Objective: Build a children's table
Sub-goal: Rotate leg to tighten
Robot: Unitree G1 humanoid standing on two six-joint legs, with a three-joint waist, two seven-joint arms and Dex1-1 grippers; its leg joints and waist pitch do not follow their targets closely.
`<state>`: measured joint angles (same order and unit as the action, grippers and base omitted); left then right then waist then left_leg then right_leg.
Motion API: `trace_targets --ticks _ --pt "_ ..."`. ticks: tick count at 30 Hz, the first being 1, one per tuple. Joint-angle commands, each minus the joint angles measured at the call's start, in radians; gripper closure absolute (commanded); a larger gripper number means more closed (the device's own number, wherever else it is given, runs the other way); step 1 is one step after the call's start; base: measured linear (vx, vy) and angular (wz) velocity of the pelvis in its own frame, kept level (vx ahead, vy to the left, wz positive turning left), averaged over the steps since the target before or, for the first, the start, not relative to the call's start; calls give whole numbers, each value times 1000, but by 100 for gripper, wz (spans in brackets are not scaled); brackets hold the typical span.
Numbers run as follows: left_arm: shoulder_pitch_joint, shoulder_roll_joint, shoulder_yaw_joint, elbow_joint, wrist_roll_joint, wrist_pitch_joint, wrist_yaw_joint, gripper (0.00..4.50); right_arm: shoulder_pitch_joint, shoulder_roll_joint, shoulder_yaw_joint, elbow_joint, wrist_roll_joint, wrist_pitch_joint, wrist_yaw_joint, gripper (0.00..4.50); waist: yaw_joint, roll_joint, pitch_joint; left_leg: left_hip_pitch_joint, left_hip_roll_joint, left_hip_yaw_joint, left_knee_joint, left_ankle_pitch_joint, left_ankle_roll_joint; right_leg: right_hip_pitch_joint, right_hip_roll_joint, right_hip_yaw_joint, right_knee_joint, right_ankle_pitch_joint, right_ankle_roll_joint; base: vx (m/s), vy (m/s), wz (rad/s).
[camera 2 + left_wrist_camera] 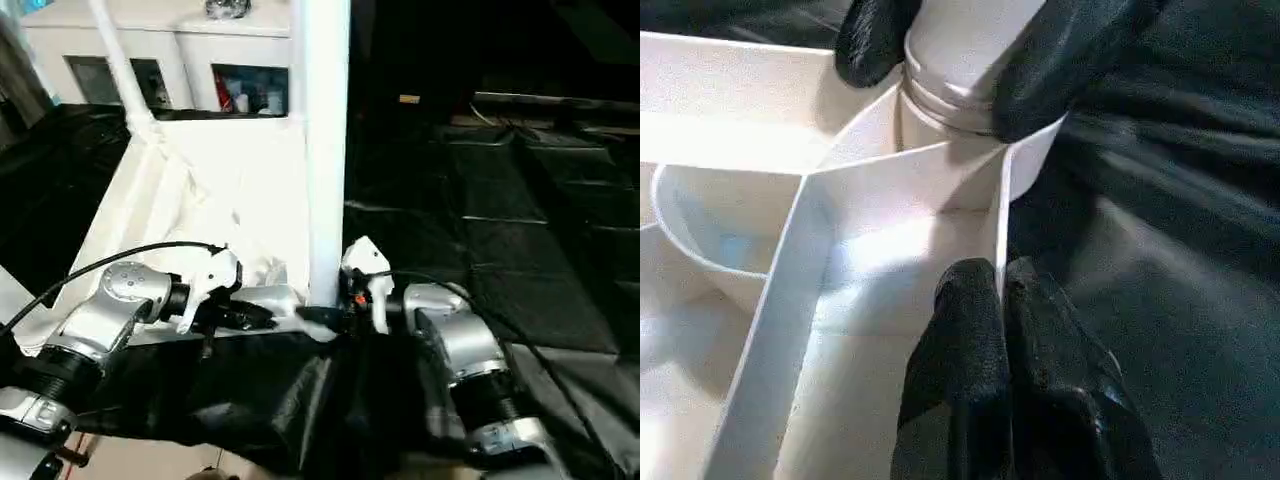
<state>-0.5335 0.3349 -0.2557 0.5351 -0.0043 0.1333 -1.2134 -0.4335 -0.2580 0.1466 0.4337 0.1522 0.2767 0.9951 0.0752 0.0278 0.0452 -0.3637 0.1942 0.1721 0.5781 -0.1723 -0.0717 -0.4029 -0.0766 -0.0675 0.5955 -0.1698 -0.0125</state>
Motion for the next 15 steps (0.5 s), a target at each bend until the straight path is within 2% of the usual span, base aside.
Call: trace_targets --ticks 1,3,4,5,6,7,8,12,14,15 --pt "-71 -86 7 4 -12 -1 103 450 -15 93 38 66 -31 6 -131 187 -9 -1 -53 12 29 -7 -71 -307 2 41 -63 42 -87 -384 -175 0 0 0" --pt "-93 -116 11 29 -4 -2 152 450 -37 136 14 121 -50 7 -247 188 -20 -2 -55 14 27 -12 -72 -324 -11 43 -64 39 -89 -419 -164 0 0 0" --pt "-104 -131 12 42 0 -7 173 450 -47 157 3 148 -57 7 -300 188 -28 0 -52 10 25 -12 -73 -327 -13 41 -62 40 -93 -434 -154 0 0 0" --pt "-115 -149 10 57 3 -12 194 450 -58 182 -8 176 -64 8 -354 188 -33 1 -53 12 23 -13 -72 -337 -14 40 -62 39 -95 -449 -147 0 0 0" --pt "-130 -172 8 77 11 -22 224 450 -75 217 -25 213 -71 13 -428 188 -35 -2 -55 10 22 -14 -72 -334 -11 44 -63 38 -95 -446 -146 0 0 0" --pt "-140 -184 10 91 18 -25 250 450 -86 235 -36 233 -75 14 -471 188 -41 4 -54 9 22 -13 -72 -333 -10 40 -62 39 -97 -441 -147 0 0 0" --pt "-146 -192 12 100 23 -27 267 450 -93 247 -43 246 -78 14 -497 188 -46 1 -55 10 21 -14 -71 -336 -8 41 -61 38 -97 -440 -148 0 0 0" --pt "-157 -219 11 118 35 -34 296 450 -130 272 -33 303 -113 -45 -547 188 -48 4 -57 6 22 -11 -69 -319 7 44 -59 39 -92 -376 -167 0 0 0" --pt "-148 -218 6 109 29 -36 269 450 -126 276 -53 283 -75 -67 -478 188 -46 6 -59 7 23 -9 -68 -312 19 46 -60 40 -90 -348 -179 0 0 0" --pt "-144 -215 4 105 27 -37 260 450 -122 276 -55 273 -63 -69 -454 153 -46 4 -60 7 23 -8 -68 -311 26 47 -59 41 -89 -338 -182 0 0 0"
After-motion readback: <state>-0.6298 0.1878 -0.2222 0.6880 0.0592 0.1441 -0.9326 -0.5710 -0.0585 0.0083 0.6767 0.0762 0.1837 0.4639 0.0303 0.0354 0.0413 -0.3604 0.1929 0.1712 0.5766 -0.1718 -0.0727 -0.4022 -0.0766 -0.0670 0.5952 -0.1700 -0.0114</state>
